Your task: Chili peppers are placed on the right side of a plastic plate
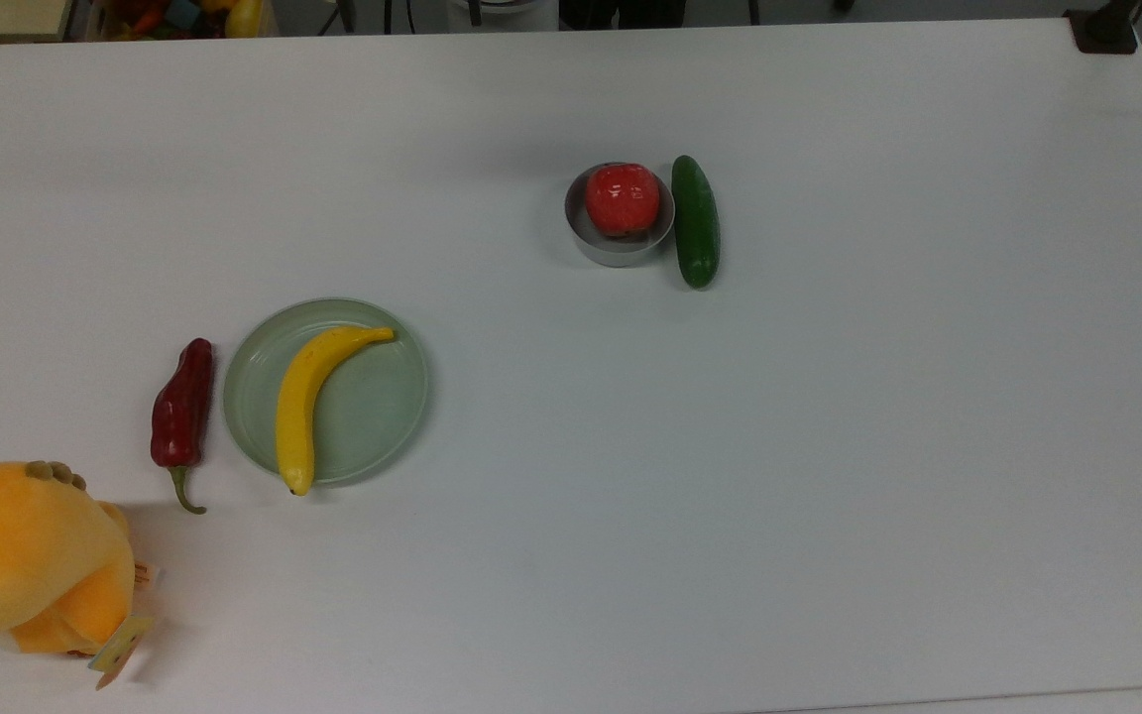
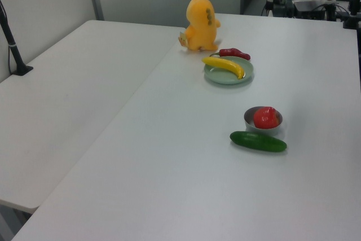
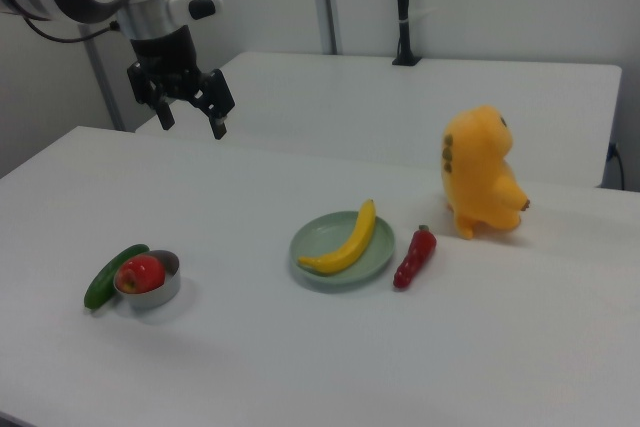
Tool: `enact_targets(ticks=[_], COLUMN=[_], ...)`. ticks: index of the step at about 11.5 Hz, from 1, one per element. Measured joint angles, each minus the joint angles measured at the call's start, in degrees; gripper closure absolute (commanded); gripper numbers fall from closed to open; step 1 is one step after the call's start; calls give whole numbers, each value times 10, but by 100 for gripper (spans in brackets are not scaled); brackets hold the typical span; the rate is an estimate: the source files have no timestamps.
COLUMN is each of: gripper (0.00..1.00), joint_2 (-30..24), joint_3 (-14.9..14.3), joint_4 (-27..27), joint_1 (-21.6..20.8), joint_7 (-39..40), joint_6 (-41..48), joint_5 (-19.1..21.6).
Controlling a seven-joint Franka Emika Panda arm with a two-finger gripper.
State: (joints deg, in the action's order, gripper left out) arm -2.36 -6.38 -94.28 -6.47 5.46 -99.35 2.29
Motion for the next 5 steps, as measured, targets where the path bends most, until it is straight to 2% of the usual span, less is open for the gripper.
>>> enact_targets(ticks=[5], gripper=[0], joint_2=[0], joint_3=[0], joint_4=[0], joint_1=[-5], joint_7=[0], joint_6=[0], joint_5=[0])
